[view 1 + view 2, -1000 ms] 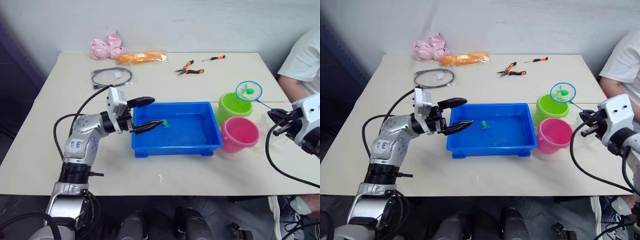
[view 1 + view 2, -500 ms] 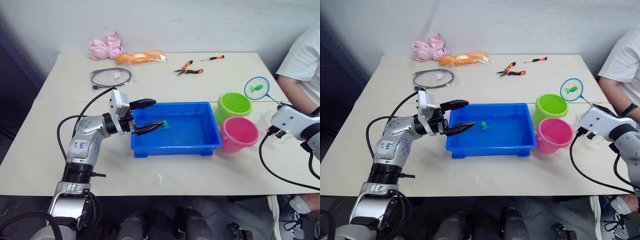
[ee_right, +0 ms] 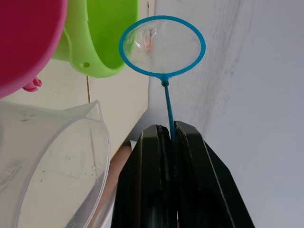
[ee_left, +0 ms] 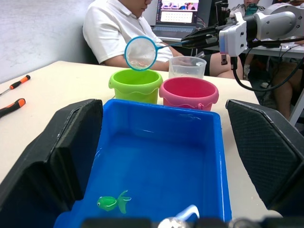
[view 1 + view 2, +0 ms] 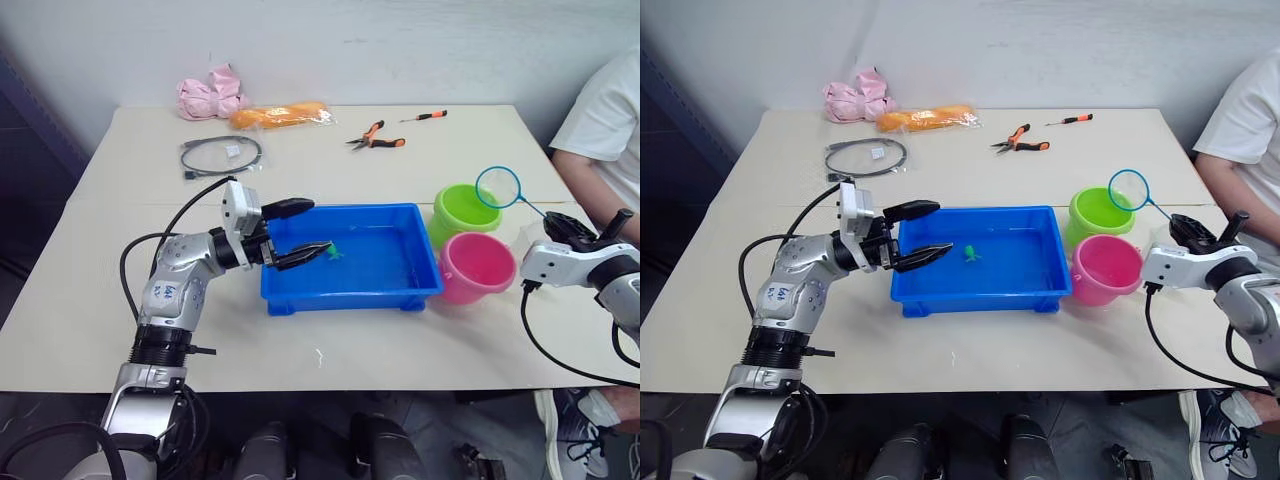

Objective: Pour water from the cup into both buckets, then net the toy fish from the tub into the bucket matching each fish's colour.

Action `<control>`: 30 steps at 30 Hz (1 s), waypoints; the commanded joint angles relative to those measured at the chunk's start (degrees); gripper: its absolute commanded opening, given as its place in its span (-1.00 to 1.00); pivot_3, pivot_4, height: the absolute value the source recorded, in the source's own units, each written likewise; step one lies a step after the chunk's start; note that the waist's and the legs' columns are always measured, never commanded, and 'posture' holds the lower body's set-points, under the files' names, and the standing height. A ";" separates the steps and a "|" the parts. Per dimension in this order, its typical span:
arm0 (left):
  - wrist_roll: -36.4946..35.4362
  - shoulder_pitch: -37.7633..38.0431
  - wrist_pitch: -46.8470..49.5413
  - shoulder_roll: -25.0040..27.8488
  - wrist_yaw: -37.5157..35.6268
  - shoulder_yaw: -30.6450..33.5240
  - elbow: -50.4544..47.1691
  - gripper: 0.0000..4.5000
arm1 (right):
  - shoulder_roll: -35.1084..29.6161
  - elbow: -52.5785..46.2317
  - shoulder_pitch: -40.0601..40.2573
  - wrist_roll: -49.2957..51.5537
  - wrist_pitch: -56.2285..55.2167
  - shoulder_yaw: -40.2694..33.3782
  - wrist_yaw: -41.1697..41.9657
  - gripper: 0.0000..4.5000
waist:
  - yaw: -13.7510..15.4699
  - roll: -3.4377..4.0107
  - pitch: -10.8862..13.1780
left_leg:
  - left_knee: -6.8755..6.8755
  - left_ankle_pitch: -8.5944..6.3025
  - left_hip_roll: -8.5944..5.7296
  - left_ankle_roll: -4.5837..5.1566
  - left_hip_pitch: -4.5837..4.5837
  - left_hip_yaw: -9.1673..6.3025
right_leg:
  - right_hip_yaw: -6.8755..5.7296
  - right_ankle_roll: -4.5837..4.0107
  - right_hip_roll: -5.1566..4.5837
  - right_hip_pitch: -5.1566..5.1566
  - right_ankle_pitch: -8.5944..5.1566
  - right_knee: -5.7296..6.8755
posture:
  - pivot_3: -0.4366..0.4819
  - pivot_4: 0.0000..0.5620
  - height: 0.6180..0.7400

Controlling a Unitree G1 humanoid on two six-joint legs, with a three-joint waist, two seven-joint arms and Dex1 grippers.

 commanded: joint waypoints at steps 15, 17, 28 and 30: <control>-2.57 7.89 1.81 13.42 -3.41 8.76 -3.02 0.97 | 9.86 -37.56 -4.71 65.75 58.20 -0.55 29.70 -1.00 | 0.96 0.01 -0.01 | 0.18 -0.15 -0.02 0.18 -0.14 -0.43 | -0.07 -0.08 -0.40 0.11 -0.03 0.04 | -0.05 -0.47 1.00; -2.61 8.78 2.71 14.08 -2.98 9.00 -3.93 0.97 | 9.56 -38.30 -5.61 63.92 63.06 3.21 28.11 -1.00 | 0.90 0.00 -0.01 | 0.18 -0.17 -0.02 0.20 -0.14 -0.45 | -0.05 -0.07 -0.44 0.12 -0.02 0.00 | -0.05 -0.47 1.00; -2.10 10.91 2.20 15.03 -2.16 8.98 -6.33 0.97 | 8.35 -27.53 -16.81 42.22 55.51 19.25 25.08 -1.00 | -0.09 0.00 -0.01 | 0.12 -0.17 -0.01 0.10 -0.19 -0.38 | -0.10 -0.08 -0.35 0.00 -0.03 0.01 | -0.05 -0.47 1.00; -2.12 11.05 2.37 14.82 -1.78 8.67 -6.91 0.97 | 8.99 -25.05 -18.57 38.37 52.82 22.07 25.59 -1.00 | -0.12 0.00 -0.01 | 0.11 -0.17 -0.01 0.10 -0.20 -0.29 | -0.16 -0.08 -0.32 -0.04 -0.03 0.14 | -0.05 -0.47 1.00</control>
